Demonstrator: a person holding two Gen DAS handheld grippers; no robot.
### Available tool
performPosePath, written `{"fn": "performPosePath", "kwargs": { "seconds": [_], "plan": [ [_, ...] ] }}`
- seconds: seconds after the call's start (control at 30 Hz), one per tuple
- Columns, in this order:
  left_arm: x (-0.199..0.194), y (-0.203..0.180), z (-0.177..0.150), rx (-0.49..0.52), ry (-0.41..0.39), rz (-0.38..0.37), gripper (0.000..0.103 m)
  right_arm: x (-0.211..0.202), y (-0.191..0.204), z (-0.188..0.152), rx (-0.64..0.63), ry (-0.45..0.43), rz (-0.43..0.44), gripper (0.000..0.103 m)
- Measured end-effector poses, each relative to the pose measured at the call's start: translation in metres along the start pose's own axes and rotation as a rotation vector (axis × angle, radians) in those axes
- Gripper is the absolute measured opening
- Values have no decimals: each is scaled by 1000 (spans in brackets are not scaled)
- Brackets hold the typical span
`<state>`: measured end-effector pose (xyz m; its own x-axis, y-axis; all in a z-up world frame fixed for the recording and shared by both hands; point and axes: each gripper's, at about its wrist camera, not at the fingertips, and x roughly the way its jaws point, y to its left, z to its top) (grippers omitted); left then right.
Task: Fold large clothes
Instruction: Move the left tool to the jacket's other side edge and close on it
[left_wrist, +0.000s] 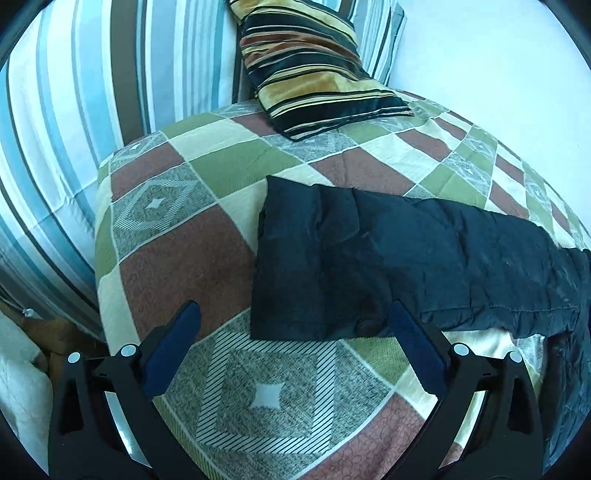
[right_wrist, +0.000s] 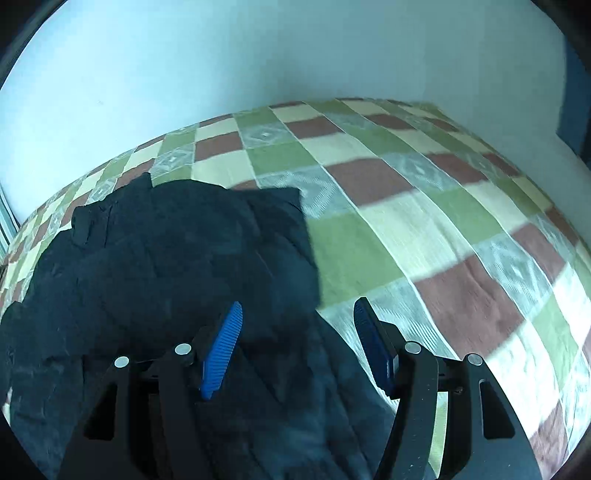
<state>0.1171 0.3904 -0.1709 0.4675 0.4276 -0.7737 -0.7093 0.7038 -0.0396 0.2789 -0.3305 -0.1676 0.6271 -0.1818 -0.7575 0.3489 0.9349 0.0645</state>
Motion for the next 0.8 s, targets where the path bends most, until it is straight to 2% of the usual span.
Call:
{"fn": "performPosePath", "kwargs": {
  "seconds": [0.1,0.17,0.3,0.53,0.57,0.63,0.8],
  "plan": [
    [1,4,3,-24,5,-23,101,26,15,2,-29,52,2,62],
    [6,7,4,-39,25,-35,101,45,25,-5,-62,100,-26,63],
    [20,12,5,-61,70,-43,101,52,28,-12,-80,96,-64,68],
    [36,13,5,-83,98,-60,101,55,20,-16,-39,105,-43,74],
    [38,14,7,-91,96,-71,100,55,21,-16,-41,104,-46,74],
    [39,16,11,-100,94,-86,88,55,23,-17,-48,100,-54,74],
    [44,23,19,-114,91,-169,77,56,25,-19,-59,93,-67,74]
  ]
}}
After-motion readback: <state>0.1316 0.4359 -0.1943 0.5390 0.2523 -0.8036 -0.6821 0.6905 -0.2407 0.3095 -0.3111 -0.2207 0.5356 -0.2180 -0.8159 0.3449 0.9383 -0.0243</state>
